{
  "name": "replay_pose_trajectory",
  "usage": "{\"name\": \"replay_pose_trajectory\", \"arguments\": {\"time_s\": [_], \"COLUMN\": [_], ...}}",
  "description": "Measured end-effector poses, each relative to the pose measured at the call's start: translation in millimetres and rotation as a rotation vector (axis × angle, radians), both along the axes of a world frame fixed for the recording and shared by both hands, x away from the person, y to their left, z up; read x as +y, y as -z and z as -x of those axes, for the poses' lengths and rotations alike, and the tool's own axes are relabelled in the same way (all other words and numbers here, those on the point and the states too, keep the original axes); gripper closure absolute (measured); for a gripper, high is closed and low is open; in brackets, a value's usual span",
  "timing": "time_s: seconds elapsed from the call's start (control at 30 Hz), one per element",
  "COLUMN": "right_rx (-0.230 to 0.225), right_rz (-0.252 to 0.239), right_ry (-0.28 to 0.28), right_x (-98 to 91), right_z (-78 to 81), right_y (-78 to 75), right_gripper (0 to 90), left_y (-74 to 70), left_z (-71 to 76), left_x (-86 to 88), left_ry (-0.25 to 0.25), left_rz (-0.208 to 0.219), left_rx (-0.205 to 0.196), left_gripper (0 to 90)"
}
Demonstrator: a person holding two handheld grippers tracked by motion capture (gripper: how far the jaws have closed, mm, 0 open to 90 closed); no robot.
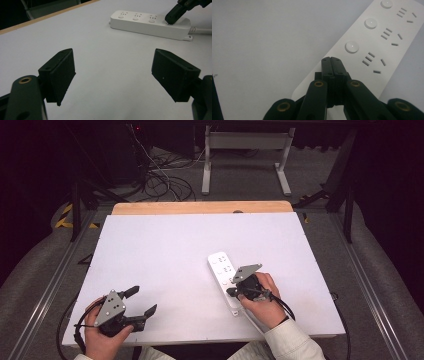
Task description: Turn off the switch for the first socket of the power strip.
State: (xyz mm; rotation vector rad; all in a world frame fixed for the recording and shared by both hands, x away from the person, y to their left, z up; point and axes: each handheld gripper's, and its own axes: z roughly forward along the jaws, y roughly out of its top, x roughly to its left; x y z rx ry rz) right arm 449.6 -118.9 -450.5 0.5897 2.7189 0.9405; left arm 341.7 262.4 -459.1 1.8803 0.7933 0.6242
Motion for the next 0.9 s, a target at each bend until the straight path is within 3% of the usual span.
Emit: {"name": "replay_pose_trajectory", "arguments": {"time_s": [0.1,0.2,0.23,0.33,0.9], "right_rx": [-0.014,-0.041,-0.059,-0.084,-0.129], "right_rz": [0.002,-0.122,-0.135,-0.141,-0.149], "right_ry": [0.007,0.007,0.003,-0.004,-0.019], "right_x": [-0.5,-8.5,-9.6,-7.9,-8.3], "right_z": [1.7,6.3,8.8,13.1,18.0], "right_y": [-1.9,-18.1,-24.3,-31.2,-39.8], "right_gripper": [90.0,90.0,90.0,90.0,87.6], "left_y": [0.3,0.6,0.9,0.9,0.2], "left_z": [-0.4,-1.3,-1.7,-1.6,-1.7], "left_x": [0.1,0.8,1.0,0.7,0.5], "left_ry": [0.0,0.0,0.0,0.0,0.0], "left_rz": [0.001,0.001,0.005,0.003,0.0], "left_rx": [0.001,0.002,0.005,0.004,-0.001], "left_gripper": [19.2,19.3,19.2,19.3,19.3]}}
